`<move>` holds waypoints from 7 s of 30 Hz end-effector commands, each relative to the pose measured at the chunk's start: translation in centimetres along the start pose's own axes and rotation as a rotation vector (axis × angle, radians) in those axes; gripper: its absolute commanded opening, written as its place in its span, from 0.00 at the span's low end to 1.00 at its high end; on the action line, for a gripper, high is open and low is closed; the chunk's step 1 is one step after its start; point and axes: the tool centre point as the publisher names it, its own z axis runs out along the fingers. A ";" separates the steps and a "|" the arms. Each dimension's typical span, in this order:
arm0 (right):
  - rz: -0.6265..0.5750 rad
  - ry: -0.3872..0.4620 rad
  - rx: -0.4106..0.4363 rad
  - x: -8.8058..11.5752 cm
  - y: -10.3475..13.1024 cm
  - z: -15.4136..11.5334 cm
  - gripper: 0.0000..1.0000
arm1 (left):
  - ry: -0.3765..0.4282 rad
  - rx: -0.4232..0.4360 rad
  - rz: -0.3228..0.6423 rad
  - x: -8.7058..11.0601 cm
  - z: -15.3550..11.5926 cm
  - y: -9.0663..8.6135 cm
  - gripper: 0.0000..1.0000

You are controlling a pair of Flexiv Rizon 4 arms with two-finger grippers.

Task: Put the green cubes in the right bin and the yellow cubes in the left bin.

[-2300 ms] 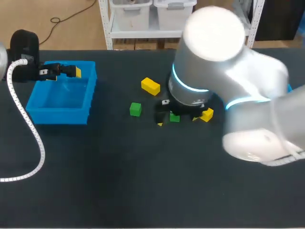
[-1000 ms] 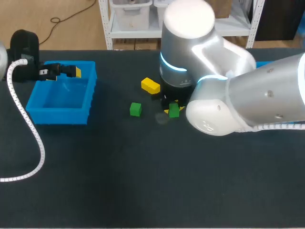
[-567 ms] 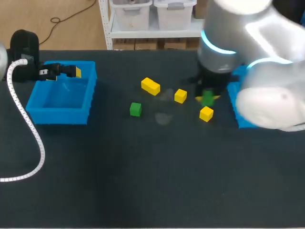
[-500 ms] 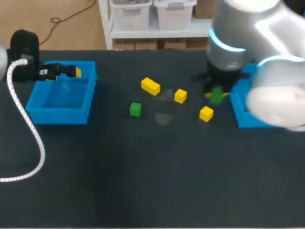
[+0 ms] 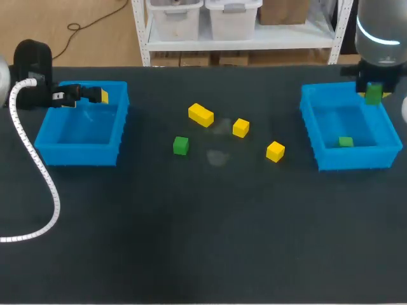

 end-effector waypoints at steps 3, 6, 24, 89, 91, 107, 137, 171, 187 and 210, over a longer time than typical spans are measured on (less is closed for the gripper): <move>-0.009 0.046 0.004 -1.7 1.9 1.7 0.00 | -0.006 0.007 0.001 0.1 0.0 0.1 1.00; -0.033 0.051 0.013 -1.9 2.2 2.0 0.10 | -0.006 0.007 0.001 0.1 0.0 0.1 1.00; -0.491 -0.166 -0.265 4.3 17.2 -10.0 1.00 | -0.006 0.007 0.001 0.1 0.0 0.1 1.00; -0.391 0.048 -0.558 19.2 36.1 -9.8 1.00 | -0.006 0.007 0.001 0.1 0.0 0.1 1.00; -0.385 0.062 -0.552 18.7 36.7 -8.8 1.00 | -0.006 0.007 0.001 0.1 0.0 0.1 1.00; -0.349 0.116 -0.482 16.2 39.2 -4.9 1.00 | -0.006 0.007 0.001 0.1 0.0 0.1 1.00; -0.289 0.259 -0.367 15.2 41.8 -1.4 1.00 | -0.006 0.007 0.001 0.1 0.0 0.1 1.00; -0.092 0.343 -0.261 15.2 40.9 0.1 0.00 | -0.006 0.007 0.001 0.1 0.0 0.1 1.00; -0.117 -0.043 -0.303 8.7 31.3 -7.8 0.00 | -0.006 0.007 0.001 0.1 0.0 0.1 1.00; 0.403 -0.014 -0.478 -0.1 7.3 0.1 0.00 | -0.006 0.007 0.001 0.1 0.0 0.1 1.00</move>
